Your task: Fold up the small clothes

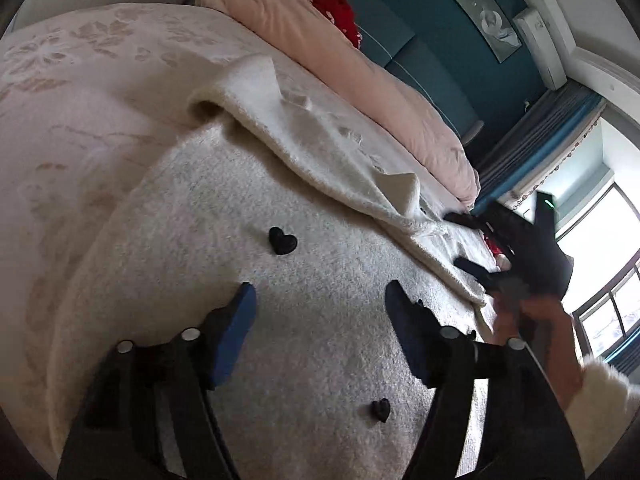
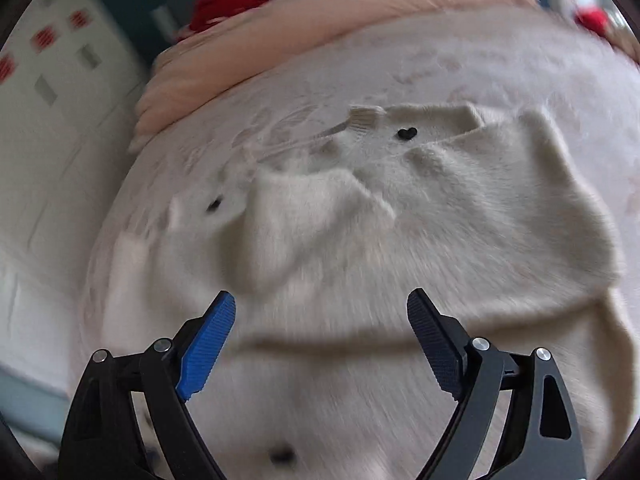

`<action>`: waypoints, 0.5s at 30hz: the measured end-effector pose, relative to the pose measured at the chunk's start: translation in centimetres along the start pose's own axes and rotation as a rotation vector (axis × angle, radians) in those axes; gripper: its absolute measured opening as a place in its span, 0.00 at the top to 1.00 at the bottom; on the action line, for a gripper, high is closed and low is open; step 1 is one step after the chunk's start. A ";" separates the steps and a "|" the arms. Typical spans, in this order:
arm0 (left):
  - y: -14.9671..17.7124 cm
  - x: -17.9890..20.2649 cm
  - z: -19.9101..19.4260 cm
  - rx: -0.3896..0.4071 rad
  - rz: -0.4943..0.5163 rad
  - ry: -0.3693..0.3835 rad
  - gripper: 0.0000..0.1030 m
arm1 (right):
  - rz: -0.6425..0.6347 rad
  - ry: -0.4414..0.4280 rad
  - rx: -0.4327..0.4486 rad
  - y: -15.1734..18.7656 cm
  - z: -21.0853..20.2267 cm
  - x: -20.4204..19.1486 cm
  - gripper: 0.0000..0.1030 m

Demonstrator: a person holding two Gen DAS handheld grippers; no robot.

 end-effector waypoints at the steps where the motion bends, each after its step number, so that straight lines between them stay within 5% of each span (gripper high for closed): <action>1: -0.1 0.1 0.0 0.002 -0.001 0.003 0.32 | 0.046 0.017 -0.018 -0.4 1.5 0.1 0.17; 4: 0.1 0.5 0.9 0.005 -0.029 0.012 0.31 | 0.135 0.068 -0.052 -0.6 4.2 -0.1 0.26; 5: -0.2 0.4 1.0 0.007 -0.052 0.023 0.31 | 0.138 0.105 -0.040 -0.8 4.6 -0.4 0.43; 6: -0.5 0.2 1.0 0.010 -0.082 0.039 0.31 | 0.117 0.117 -0.031 -1.0 5.0 -1.0 0.76; 7: -1.3 -0.2 1.1 0.023 -0.141 0.063 0.31 | 0.108 0.115 -0.036 -1.2 5.2 -1.4 0.89; 11: -5.2 -3.4 2.2 0.088 -0.468 0.143 0.31 | 0.069 0.061 0.047 -2.7 3.5 -3.4 0.92; 15: -7.8 -6.3 7.3 0.055 -0.645 0.044 0.41 | 0.056 -0.067 0.093 -5.8 1.2 -5.3 0.92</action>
Point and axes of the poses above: each gripper's, at about its wrist camera, not at the fingertips, and z roughly the way its jaws point, x to its right, y to its underside, the point moved 3 cm from there along z, roughly the way its jaws point, and after that the axes turned 13 degrees about x, right-handed, at the moved point
